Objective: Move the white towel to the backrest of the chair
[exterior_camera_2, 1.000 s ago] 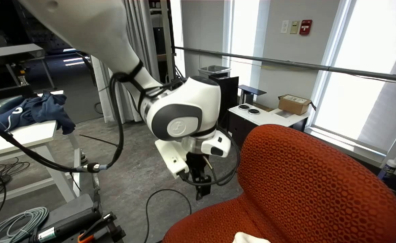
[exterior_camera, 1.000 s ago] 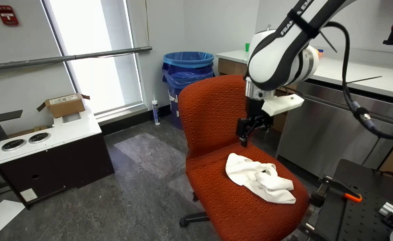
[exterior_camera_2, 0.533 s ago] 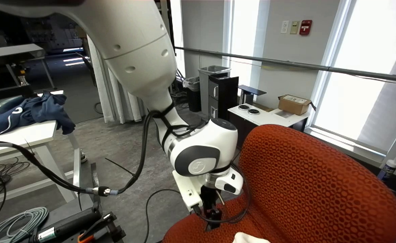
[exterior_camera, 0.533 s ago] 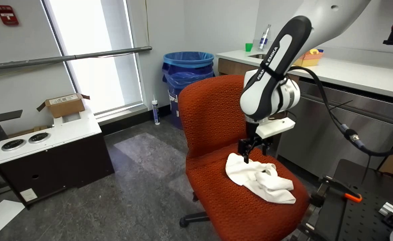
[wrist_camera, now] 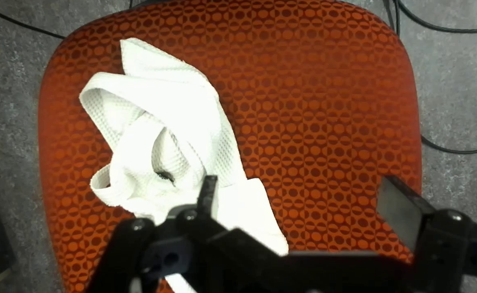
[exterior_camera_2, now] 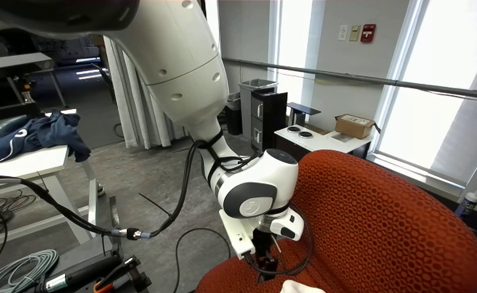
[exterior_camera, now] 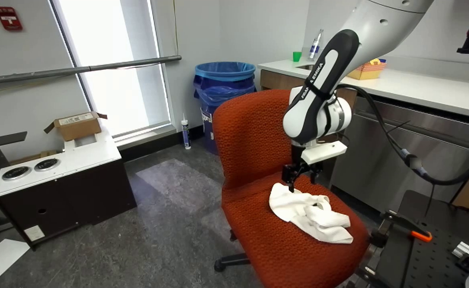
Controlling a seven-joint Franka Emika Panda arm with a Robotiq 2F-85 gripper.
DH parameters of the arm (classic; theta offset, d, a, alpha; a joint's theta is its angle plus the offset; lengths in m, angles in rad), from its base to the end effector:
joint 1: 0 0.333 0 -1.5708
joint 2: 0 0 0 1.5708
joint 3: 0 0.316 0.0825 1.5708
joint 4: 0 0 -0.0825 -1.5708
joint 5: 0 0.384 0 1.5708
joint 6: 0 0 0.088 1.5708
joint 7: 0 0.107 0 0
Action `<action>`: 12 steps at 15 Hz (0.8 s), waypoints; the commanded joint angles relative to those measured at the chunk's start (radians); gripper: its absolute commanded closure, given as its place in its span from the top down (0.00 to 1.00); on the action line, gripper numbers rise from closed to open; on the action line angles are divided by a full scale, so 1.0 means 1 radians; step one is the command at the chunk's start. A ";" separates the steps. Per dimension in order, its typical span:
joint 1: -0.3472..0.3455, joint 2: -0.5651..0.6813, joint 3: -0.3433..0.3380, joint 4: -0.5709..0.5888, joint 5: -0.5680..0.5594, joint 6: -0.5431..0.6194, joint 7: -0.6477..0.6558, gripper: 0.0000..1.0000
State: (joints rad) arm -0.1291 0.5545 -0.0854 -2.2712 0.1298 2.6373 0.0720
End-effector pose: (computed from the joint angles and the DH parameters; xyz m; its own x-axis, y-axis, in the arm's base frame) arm 0.4879 -0.1139 0.0984 0.9061 -0.3820 -0.1819 -0.3855 -0.9225 0.0173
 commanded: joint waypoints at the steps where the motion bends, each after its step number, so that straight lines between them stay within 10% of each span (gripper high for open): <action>1: 0.000 0.000 0.001 0.001 -0.001 -0.002 0.001 1.00; 12: 0.026 0.423 -0.009 0.303 0.008 0.046 0.094 1.00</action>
State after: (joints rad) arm -0.1281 0.8002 -0.0756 -2.1275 0.1300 2.6754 0.1059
